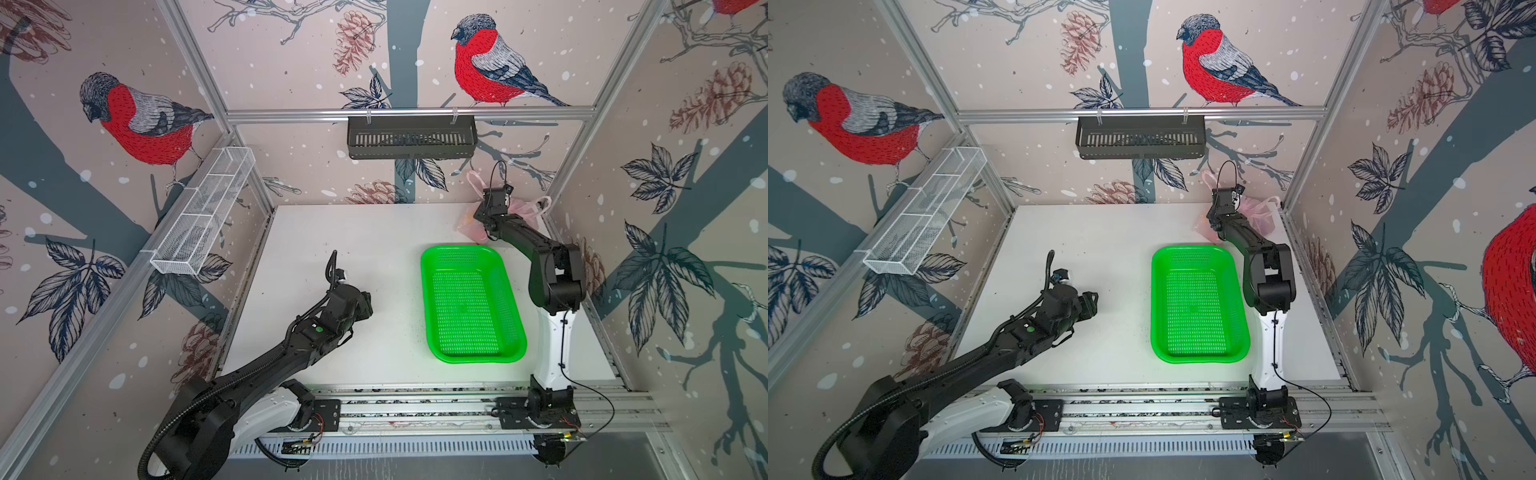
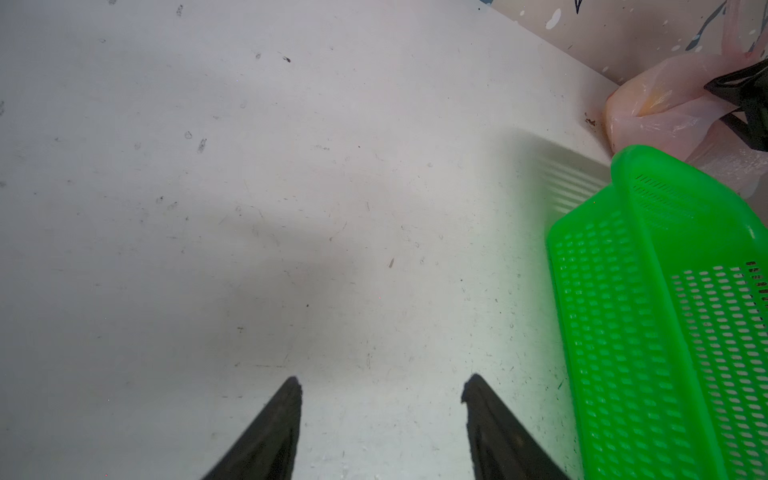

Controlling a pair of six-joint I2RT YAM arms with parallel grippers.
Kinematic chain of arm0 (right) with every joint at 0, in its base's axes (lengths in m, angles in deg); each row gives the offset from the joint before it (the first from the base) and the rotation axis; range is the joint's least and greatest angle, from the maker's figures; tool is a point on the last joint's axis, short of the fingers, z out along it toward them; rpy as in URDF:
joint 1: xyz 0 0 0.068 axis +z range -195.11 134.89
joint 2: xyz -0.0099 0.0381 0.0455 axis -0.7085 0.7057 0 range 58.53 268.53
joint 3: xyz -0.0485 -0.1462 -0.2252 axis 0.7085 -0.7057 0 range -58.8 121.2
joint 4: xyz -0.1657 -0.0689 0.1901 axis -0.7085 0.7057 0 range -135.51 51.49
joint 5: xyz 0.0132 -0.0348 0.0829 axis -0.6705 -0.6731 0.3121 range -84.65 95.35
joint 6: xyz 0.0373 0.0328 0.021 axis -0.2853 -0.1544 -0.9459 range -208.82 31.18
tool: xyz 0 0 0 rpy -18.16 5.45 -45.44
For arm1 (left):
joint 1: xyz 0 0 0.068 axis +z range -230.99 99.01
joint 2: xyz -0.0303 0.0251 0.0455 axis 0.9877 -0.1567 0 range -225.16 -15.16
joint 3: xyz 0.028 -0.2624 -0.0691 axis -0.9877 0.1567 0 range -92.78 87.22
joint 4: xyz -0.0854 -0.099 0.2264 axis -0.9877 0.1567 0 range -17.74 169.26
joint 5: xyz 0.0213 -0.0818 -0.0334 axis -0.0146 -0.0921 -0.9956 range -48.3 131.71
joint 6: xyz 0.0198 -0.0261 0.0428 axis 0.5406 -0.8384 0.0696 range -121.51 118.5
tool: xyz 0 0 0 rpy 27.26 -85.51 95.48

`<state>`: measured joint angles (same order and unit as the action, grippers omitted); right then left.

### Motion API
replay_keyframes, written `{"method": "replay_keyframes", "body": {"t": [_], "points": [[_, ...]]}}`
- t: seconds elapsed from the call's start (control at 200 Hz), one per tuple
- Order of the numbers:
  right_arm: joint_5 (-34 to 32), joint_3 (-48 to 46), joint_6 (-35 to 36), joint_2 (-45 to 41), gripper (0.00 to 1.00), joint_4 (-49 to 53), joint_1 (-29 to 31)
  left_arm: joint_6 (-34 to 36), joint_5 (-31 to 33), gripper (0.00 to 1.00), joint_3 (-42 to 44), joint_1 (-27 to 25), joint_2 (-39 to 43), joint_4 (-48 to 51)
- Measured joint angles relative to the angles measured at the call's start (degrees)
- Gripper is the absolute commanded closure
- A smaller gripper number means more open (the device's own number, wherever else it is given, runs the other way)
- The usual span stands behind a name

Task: Untie the knot of the plastic bag and take out the fruit
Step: 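Grasp the pink bag's knot with the right gripper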

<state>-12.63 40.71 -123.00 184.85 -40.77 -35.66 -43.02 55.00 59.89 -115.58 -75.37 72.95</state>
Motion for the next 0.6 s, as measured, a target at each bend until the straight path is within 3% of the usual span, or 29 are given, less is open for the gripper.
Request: {"method": "replay_keyframes", "body": {"t": [0.215,0.43,0.6], "points": [[0.7,1.5,3.3,1.5,0.95,0.0,1.3,1.0,-0.9,0.38,1.5,1.6,0.8,-1.7],[5.2,8.6,9.7,5.6,0.97,1.5,4.3,1.0,-1.3,0.38,2.9,3.6,2.1,-2.6],[7.7,11.8,15.1,7.0,0.97,2.3,10.3,1.0,-1.7,0.38,3.5,4.6,2.9,-4.1]]}}
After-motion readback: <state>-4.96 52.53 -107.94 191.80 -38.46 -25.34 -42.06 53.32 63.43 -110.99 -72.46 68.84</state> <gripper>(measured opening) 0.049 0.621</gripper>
